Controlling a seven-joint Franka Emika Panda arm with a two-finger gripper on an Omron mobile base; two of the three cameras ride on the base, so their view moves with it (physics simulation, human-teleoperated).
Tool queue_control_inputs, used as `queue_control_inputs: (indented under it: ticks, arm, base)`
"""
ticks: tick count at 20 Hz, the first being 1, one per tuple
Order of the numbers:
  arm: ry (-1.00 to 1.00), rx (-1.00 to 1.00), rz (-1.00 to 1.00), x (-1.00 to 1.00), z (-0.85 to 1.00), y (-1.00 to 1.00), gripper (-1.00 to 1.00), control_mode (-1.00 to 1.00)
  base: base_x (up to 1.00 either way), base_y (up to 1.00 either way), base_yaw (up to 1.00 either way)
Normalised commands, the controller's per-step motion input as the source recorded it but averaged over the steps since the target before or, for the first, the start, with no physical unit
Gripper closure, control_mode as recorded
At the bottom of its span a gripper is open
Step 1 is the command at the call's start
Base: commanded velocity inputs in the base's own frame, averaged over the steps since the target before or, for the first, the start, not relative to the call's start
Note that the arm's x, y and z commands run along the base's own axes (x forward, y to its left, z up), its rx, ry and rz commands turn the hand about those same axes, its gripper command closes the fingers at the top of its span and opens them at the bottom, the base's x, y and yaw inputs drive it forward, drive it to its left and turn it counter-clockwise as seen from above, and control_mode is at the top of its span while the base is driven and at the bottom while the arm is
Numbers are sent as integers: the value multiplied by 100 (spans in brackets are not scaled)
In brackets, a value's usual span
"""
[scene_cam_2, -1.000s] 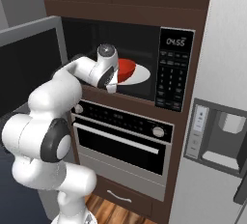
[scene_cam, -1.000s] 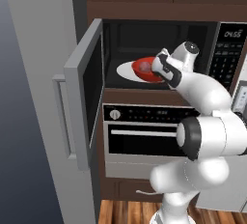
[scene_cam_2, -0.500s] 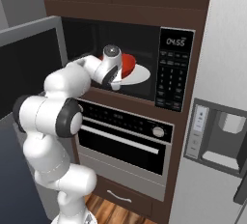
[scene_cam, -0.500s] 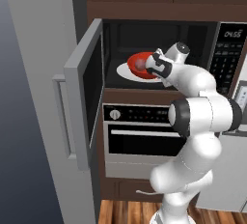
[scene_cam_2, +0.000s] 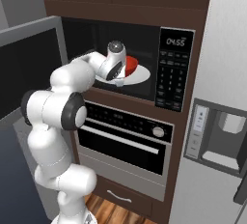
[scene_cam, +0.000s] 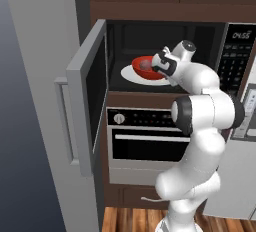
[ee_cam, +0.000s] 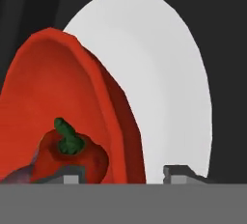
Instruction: Place the bowl containing the bell pepper and onion in the microwave. Close the microwave door and press the start button to microwave the meal.
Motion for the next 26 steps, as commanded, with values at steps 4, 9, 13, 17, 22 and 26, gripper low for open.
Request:
queue_control_inputs:
  ticks: [4,9,13,17,22,26]
  arm:
    - [-13,-3,1,-88,23,0,-100,-100]
    - [-10,-20,13,-100,33,0,-100,-100]
    - [-1,-46,27,-100,35,6,-100,-100]
    - [-1,-53,33,-100,28,14,-100,-100]
    - [0,-54,37,-100,30,5,-100,-100]
    - [0,-59,37,-100,28,31,-100,-100]
  base:
    - [0,0,0]
    - [0,0,0]
    - [0,0,0]
    - [0,0,0]
    - [0,0,0]
    - [0,0,0]
